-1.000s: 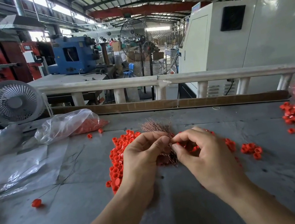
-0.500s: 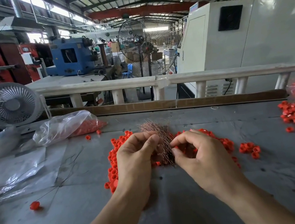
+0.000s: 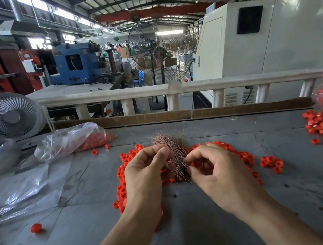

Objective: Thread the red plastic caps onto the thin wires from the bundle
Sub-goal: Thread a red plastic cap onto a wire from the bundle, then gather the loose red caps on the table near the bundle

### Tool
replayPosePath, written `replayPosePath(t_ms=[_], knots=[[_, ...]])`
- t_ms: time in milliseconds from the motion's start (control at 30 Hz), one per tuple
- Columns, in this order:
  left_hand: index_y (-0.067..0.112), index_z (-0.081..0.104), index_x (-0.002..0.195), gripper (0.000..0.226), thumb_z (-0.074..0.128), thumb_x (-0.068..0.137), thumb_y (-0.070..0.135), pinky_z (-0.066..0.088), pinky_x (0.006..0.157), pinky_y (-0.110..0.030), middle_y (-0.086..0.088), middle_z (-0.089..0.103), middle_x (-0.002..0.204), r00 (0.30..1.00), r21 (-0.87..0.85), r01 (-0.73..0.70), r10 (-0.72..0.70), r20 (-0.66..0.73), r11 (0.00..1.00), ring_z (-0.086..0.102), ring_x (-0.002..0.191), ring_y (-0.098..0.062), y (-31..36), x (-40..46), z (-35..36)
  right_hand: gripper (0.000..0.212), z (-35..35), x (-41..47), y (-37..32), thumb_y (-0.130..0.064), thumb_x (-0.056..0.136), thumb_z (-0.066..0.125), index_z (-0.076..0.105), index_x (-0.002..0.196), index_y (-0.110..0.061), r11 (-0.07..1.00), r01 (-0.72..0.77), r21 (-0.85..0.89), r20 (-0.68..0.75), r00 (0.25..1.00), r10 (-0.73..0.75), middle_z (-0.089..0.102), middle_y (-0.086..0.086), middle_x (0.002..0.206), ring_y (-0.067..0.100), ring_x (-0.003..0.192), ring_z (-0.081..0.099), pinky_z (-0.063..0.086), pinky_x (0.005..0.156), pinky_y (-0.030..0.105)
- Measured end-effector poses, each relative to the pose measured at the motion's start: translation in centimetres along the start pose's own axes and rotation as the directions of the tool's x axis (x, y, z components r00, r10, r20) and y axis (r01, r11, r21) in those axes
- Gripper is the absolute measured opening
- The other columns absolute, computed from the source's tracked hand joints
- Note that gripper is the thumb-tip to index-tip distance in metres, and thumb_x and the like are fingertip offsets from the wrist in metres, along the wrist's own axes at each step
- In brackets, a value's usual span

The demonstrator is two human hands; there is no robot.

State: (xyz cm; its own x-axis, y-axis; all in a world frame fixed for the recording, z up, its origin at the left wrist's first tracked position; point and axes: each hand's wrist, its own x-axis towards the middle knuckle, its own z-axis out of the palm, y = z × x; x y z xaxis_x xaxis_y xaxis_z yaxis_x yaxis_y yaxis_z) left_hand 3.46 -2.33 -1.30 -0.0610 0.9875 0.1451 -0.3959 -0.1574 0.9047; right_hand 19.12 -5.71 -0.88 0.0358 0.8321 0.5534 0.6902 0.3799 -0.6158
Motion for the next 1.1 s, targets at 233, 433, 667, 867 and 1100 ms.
replayPosePath(t_ms=[233,433,667,867,1100], knots=[[0.007,0.075,0.096,0.010,0.071,0.093,0.015,0.054,0.058,-0.026,-0.011,0.072,0.082,1.000,0.094,-0.025,0.023,0.016,0.995,0.062,0.066,-0.017,-0.1,0.0,0.1,0.013,-0.2,0.2,0.7,-0.019,0.084,0.079,0.072,0.088,-0.030,0.999,-0.030,-0.042,-0.012,0.999,0.030,0.063,-0.016,0.085,0.004,0.082,0.061,0.047,0.073,0.018],[0.011,0.075,0.097,0.011,0.064,0.098,0.012,0.052,0.055,-0.023,-0.007,0.076,0.082,0.999,0.164,-0.036,0.030,0.035,0.986,0.063,0.065,-0.015,-0.2,-0.1,0.0,0.008,-1.9,1.2,2.0,-0.027,0.086,0.079,0.071,0.086,-0.028,0.965,-0.168,-0.201,-0.155,0.978,0.138,0.065,-0.014,0.083,0.004,0.076,0.059,0.050,0.070,0.026],[0.018,0.076,0.090,0.021,0.062,0.099,0.005,0.052,0.055,-0.022,-0.005,0.075,0.079,0.995,0.258,-0.082,0.064,0.079,0.963,0.063,0.062,-0.013,-0.4,-0.3,0.2,0.011,-6.7,2.6,6.9,-0.033,0.087,0.076,0.067,0.080,-0.028,0.768,-0.534,-0.354,-0.302,0.843,0.446,0.075,-0.002,0.090,0.029,0.093,0.069,0.055,0.080,0.038],[0.020,0.076,0.090,0.023,0.061,0.100,0.007,0.053,0.054,-0.025,-0.006,0.075,0.081,0.993,0.306,-0.067,0.035,0.110,0.950,0.064,0.063,-0.013,-0.4,-0.6,0.4,0.015,-8.9,2.6,11.8,-0.037,0.082,0.076,0.070,0.074,-0.026,0.629,-0.719,-0.296,-0.314,0.695,0.646,0.075,0.002,0.076,0.029,0.077,0.074,0.060,0.079,0.044],[0.018,0.075,0.092,0.020,0.061,0.100,0.006,0.054,0.054,-0.026,-0.004,0.075,0.078,0.993,0.351,-0.078,0.040,0.113,0.933,0.063,0.061,-0.011,-0.2,-0.7,0.3,0.019,-8.8,2.5,12.5,-0.042,0.081,0.078,0.072,0.075,-0.024,0.580,-0.738,-0.344,-0.284,0.671,0.685,0.076,0.004,0.078,0.030,0.082,0.073,0.059,0.083,0.042]])
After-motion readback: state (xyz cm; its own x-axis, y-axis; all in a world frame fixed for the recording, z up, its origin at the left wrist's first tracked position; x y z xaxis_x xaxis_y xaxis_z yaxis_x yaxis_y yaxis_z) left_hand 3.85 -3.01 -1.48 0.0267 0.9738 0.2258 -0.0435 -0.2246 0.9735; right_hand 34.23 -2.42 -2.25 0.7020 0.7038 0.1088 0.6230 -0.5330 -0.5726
